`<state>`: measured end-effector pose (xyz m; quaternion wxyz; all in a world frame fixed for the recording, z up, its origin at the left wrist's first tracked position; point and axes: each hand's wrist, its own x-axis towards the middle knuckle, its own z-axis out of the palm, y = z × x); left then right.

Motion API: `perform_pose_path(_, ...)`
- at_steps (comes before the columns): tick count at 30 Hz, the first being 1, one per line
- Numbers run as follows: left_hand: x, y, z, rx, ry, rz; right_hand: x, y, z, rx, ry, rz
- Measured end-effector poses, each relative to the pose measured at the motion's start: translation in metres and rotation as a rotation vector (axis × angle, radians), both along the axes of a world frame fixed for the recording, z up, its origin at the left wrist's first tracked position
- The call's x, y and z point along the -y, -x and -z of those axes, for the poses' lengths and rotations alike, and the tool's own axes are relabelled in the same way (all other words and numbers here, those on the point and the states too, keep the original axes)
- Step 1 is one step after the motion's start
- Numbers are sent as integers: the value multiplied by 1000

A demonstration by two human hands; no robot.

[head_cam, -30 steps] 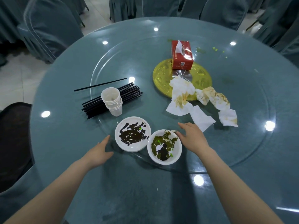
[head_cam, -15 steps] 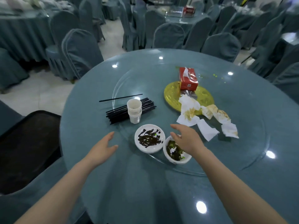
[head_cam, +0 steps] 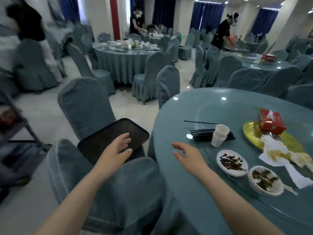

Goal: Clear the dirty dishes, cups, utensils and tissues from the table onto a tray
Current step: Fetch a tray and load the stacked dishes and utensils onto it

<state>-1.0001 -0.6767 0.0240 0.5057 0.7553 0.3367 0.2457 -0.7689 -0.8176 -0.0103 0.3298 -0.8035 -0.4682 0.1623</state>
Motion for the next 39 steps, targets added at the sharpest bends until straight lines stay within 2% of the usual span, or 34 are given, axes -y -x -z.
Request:
perform_pose_path(3, -16, 83, -31, 155, 22, -121, -46, 85, -12, -175, -121, -85)
perform_pose_path(9, -49, 221, -69, 437, 245, -355, -116, 220, -41, -460, -303, -235)
perform_pose_path(15, -96, 318, -64, 518, 292, -476, -187, 293, -58, -538, -298, -318)
perform_pose_path(21, -164, 383, -49, 486, 302, -569, -276, 332, -59, -558, -278, -365)
perform_pose_path(25, -248, 398, -56, 433, 267, -599, -356, 327, -66, -573, -296, -329)
perform_pose_path(31, -379, 373, -59, 352, 265, -491, -467, 306, -53, -594, -277, -230)
perform_pose_path(39, -514, 296, -8, 203, 349, -293, -535, 260, -3, -619, -141, 10)
